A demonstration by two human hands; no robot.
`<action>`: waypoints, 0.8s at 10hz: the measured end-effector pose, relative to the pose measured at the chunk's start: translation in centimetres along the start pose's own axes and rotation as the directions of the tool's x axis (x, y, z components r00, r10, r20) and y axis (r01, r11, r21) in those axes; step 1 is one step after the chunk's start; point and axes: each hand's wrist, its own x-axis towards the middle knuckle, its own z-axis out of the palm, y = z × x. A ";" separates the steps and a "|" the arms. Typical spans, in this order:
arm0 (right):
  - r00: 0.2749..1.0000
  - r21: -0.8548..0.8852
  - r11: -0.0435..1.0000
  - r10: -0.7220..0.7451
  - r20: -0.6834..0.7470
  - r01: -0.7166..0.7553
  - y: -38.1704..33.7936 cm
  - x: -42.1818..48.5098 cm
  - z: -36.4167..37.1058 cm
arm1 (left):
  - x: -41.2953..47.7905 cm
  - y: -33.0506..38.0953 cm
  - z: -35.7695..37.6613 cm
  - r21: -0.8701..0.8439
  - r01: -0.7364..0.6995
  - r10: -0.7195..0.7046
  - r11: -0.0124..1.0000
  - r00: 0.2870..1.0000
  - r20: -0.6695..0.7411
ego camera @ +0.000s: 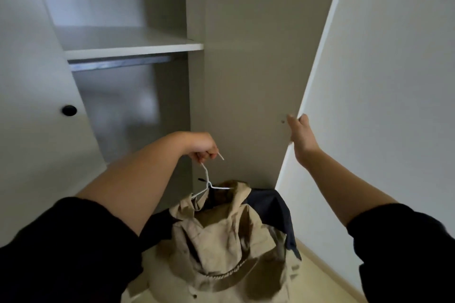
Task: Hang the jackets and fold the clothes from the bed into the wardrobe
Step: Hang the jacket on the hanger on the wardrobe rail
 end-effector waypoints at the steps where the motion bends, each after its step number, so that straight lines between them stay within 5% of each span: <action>1: 0.993 -0.283 0.958 -0.066 -0.098 0.036 1.5 0.3 -0.6 | -0.5 0.2 -0.3 -0.060 0.022 -0.022 0.998 1.000 0.000; 3: 0.990 -0.530 0.841 0.043 -0.135 -0.109 3.5 0.4 -1.2 | -1.6 0.4 -2.1 -0.133 0.093 -0.113 0.987 0.982 -0.152; 5: 0.950 -0.703 0.646 0.270 -0.154 -0.298 4.9 0.6 -0.6 | -1.7 -0.7 -3.8 -0.212 0.129 -0.207 0.969 0.892 -0.402; 7: 0.909 -0.674 0.643 0.404 -0.106 -0.365 6.1 -1.4 3.4 | -1.7 -3.6 -4.7 -0.431 0.120 -0.326 0.894 0.835 -0.444; 8: 0.884 -0.639 0.696 0.464 0.051 -0.328 5.9 -3.8 8.3 | -1.4 -4.7 -5.1 -0.603 0.038 -0.387 0.797 0.799 -0.461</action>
